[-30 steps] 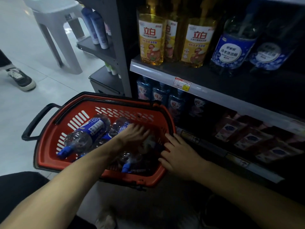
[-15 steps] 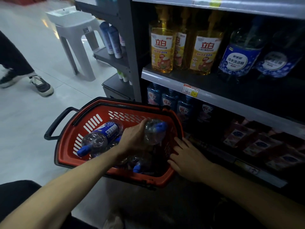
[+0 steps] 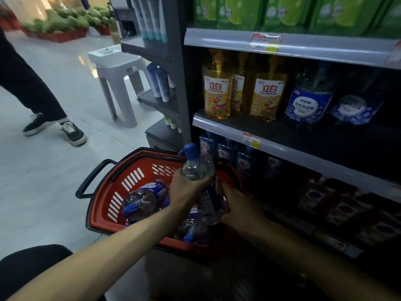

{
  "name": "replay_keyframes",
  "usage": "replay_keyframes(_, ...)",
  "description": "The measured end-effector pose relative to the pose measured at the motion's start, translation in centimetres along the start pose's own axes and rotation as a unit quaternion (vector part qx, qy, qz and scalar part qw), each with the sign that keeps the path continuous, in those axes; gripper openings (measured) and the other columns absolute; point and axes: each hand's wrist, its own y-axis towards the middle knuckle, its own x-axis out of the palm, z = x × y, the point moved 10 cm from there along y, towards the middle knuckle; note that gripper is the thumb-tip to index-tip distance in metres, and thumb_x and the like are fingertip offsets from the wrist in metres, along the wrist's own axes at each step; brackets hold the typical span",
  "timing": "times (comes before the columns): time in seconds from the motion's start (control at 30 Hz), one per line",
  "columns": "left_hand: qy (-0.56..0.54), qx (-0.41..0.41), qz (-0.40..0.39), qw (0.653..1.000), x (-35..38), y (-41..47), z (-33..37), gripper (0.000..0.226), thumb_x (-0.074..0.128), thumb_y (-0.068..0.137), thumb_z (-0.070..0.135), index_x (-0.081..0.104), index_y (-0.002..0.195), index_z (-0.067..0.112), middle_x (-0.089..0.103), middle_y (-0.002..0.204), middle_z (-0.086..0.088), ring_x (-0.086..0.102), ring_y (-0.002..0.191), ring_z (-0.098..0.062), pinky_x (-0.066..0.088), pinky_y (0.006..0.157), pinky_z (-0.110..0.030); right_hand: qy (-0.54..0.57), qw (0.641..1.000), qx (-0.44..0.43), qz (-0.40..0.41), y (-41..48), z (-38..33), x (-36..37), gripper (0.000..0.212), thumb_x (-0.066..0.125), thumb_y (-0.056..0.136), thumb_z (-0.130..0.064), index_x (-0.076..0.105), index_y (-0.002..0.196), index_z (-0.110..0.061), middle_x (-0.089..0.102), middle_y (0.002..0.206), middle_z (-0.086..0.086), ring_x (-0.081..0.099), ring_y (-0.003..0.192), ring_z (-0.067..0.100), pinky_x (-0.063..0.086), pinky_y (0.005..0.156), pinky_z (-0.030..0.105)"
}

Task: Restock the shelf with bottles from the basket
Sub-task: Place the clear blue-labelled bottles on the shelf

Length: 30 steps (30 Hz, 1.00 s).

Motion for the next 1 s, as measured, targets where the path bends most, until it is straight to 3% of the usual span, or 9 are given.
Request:
replay_keyframes(0.13, -0.050, 0.024, -0.015, 0.998, 0.4, -0.9, 4.5, 0.039, 0.094, 0.066, 0.029, 0.070, 0.096, 0.026, 0.079, 0.088, 0.006, 0.076, 0.088, -0.015, 0.063, 0.082, -0.037, 0.092, 0.993, 0.036, 0.059, 0.7, 0.0, -1.3, 0.134, 0.085, 0.053, -0.073, 0.007, 0.158, -0.046, 0.030, 0.161, -0.010, 0.037, 0.146, 0.019, 0.043, 0.113, 0.050)
replay_keyframes(0.3, -0.088, 0.057, -0.074, 0.992, 3.5, -2.5, 9.3, 0.070, 0.093, 0.065, 0.038, 0.062, 0.125, 0.019, 0.075, 0.112, 0.001, 0.074, 0.097, -0.011, 0.061, 0.076, -0.026, 0.032, 0.983, 0.035, 0.176, -2.2, -2.5, -7.2, 0.136, 0.083, 0.060, -0.072, -0.001, 0.161, -0.033, 0.018, 0.165, -0.001, 0.026, 0.150, 0.022, 0.034, 0.118, 0.047)
replay_keyframes(0.37, -0.090, 0.067, -0.101, 0.989, 5.1, -3.0, 11.0, 0.047, 0.090, 0.073, 0.026, 0.063, 0.113, 0.026, 0.074, 0.104, 0.006, 0.074, 0.088, -0.003, 0.059, 0.071, -0.019, 0.035, 0.978, 0.061, 0.197, -3.2, -2.4, -9.8, 0.134, 0.078, 0.058, -0.075, 0.002, 0.161, -0.033, 0.022, 0.161, 0.003, 0.028, 0.147, 0.024, 0.034, 0.118, 0.047)
replay_keyframes(0.43, -0.092, 0.079, -0.128, 0.984, 6.6, -3.2, 13.0, 0.036, 0.086, 0.078, 0.017, 0.064, 0.103, 0.030, 0.074, 0.095, 0.010, 0.074, 0.080, 0.001, 0.057, 0.065, -0.015, 0.114, 0.977, 0.032, 0.175, -3.3, -2.0, -13.0, 0.121, 0.083, 0.058, -0.061, 0.021, 0.157, -0.031, 0.038, 0.147, 0.003, 0.044, 0.132, 0.018, 0.046, 0.108, 0.046)
replay_keyframes(0.53, -0.083, 0.093, -0.157, 0.980, 8.3, -3.5, 15.3, 0.039, 0.087, 0.077, 0.015, 0.069, 0.110, 0.025, 0.078, 0.096, 0.007, 0.076, 0.083, -0.005, 0.058, 0.067, -0.020, 0.284, 0.957, -0.030, 0.054, -3.3, -0.7, -16.4, 0.086, 0.092, 0.071, -0.010, 0.048, 0.143, -0.023, 0.064, 0.125, -0.012, 0.065, 0.111, -0.001, 0.060, 0.091, 0.031)
replay_keyframes(0.63, -0.086, 0.082, -0.190, 0.975, 10.2, -4.0, 16.4, 0.051, 0.091, 0.072, 0.023, 0.070, 0.118, 0.018, 0.080, 0.105, -0.001, 0.077, 0.092, -0.017, 0.062, 0.078, -0.034, 0.287, 0.958, -0.002, 0.021, -4.0, 2.2, -18.2, 0.095, 0.096, 0.064, -0.013, 0.047, 0.144, -0.031, 0.064, 0.127, -0.018, 0.063, 0.116, 0.006, 0.059, 0.086, 0.026)
replay_keyframes(0.73, -0.085, 0.089, -0.240, 0.963, 12.5, -5.6, 17.8, 0.060, 0.089, 0.062, 0.032, 0.071, 0.118, 0.018, 0.080, 0.106, -0.001, 0.077, 0.095, -0.021, 0.061, 0.082, -0.039, 0.308, 0.951, 0.014, -0.006, -5.0, 3.9, -18.7, 0.112, 0.100, 0.054, -0.026, 0.041, 0.148, -0.036, 0.063, 0.134, -0.016, 0.062, 0.121, 0.008, 0.057, 0.099, 0.038)
replay_keyframes(0.87, -0.086, 0.090, -0.285, 0.950, 15.3, -7.1, 18.7, 0.065, 0.095, 0.057, 0.031, 0.071, 0.116, 0.020, 0.080, 0.106, -0.001, 0.077, 0.096, -0.021, 0.060, 0.082, -0.039, 0.343, 0.938, 0.008, -0.038, -7.3, 6.1, -19.3, 0.114, 0.100, 0.056, -0.025, 0.038, 0.151, -0.034, 0.059, 0.144, -0.011, 0.058, 0.131, 0.015, 0.053, 0.104, 0.047)
replay_keyframes(1.0, -0.095, 0.066, -0.318, 0.941, 18.1, -8.4, 18.6, 0.052, 0.093, 0.063, 0.028, 0.072, 0.109, 0.016, 0.080, 0.100, -0.006, 0.077, 0.089, -0.026, 0.062, 0.077, -0.038, 0.359, 0.932, -0.006, -0.055, -9.9, 7.0, -19.7, 0.089, 0.091, 0.068, -0.004, 0.049, 0.143, -0.028, 0.066, 0.136, -0.011, 0.063, 0.125, 0.012, 0.057, 0.099, 0.040)
